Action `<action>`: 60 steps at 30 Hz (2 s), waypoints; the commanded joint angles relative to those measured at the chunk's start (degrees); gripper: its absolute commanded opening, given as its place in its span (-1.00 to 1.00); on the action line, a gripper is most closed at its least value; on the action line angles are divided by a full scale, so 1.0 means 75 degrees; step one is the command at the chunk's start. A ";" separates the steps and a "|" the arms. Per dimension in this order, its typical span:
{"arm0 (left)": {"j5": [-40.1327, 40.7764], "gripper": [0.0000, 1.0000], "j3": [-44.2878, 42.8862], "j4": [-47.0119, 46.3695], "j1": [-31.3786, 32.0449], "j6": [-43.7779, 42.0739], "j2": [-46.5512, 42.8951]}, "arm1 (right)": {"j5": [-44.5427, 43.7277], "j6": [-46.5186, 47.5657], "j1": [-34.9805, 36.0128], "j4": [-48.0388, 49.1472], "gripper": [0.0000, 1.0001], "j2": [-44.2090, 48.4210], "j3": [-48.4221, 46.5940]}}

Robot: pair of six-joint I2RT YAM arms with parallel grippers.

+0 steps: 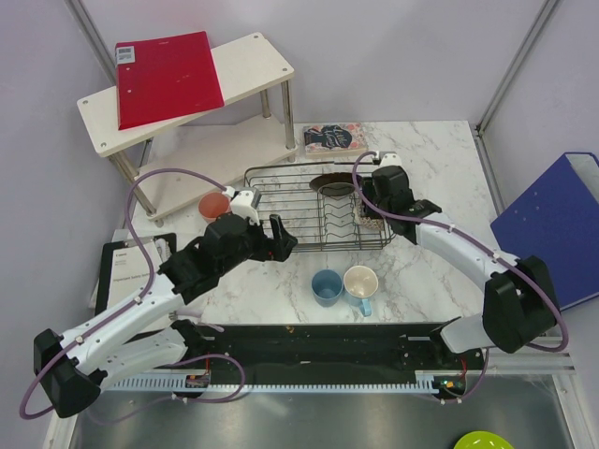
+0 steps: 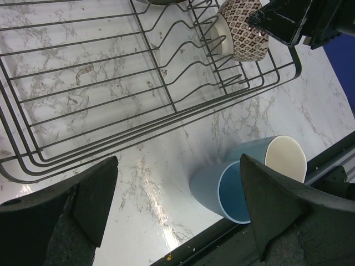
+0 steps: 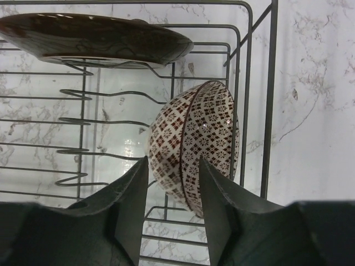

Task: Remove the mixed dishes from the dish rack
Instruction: Pick up the bowl from the dish rack.

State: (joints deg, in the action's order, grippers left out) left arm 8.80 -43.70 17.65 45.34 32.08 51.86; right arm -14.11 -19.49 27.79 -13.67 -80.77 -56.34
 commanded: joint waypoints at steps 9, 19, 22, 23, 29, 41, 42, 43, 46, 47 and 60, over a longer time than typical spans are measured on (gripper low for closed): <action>-0.0259 0.91 0.0120 -0.0314 -0.0010 -0.0093 -0.0106 | 0.1645 0.0395 -0.0705 0.0768 -0.30 -0.0503 0.0187; -0.0458 0.91 0.0260 -0.0419 0.0001 -0.0058 0.0000 | 0.1858 0.0418 -0.0893 0.0686 -0.31 -0.0761 0.0234; -0.0470 0.91 0.0319 -0.0420 0.0001 -0.0035 0.0000 | 0.2092 0.0395 -0.0893 0.0651 -0.51 -0.0820 0.0234; -0.0481 0.91 0.0331 -0.0420 -0.0010 -0.0023 0.0012 | 0.2127 0.0395 -0.0905 0.0663 -0.61 -0.0809 0.0234; 0.0534 0.86 0.0308 -0.0373 -0.0010 0.0527 0.0620 | 0.2396 0.0196 -0.0952 0.0827 -1.00 -0.0668 0.0327; 0.2763 0.64 -0.0056 -0.1954 -0.0022 0.0657 0.2038 | 0.2584 0.0160 -0.0975 0.1049 -1.00 -0.0644 0.0363; 0.2811 0.62 -0.0033 -0.1955 -0.0022 0.0715 0.2085 | 0.2584 0.0161 -0.0975 0.1038 -1.00 -0.0691 0.0340; 0.2858 0.58 0.0026 -0.2059 -0.0022 0.0843 0.2121 | 0.2584 0.0161 -0.0975 0.1038 -1.00 -0.0714 0.0328; 0.2858 0.55 0.0167 -0.2037 -0.0034 0.0961 0.2180 | 0.2608 0.0126 -0.0987 0.1073 -1.00 -0.0738 0.0328; 0.2893 0.54 0.0155 -0.1840 -0.0046 0.1008 0.2156 | 0.2619 0.0125 -0.0987 0.1096 -1.00 -0.0727 0.0363; 0.2309 0.95 -0.0489 -0.0854 -0.0034 -0.0791 0.1688 | 0.2479 0.0055 -0.0998 0.1225 -1.00 -0.0633 0.0550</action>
State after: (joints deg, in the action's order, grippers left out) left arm 28.12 -43.35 9.61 45.32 36.12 66.17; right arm 7.31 -22.39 20.05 -4.75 -85.84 -53.25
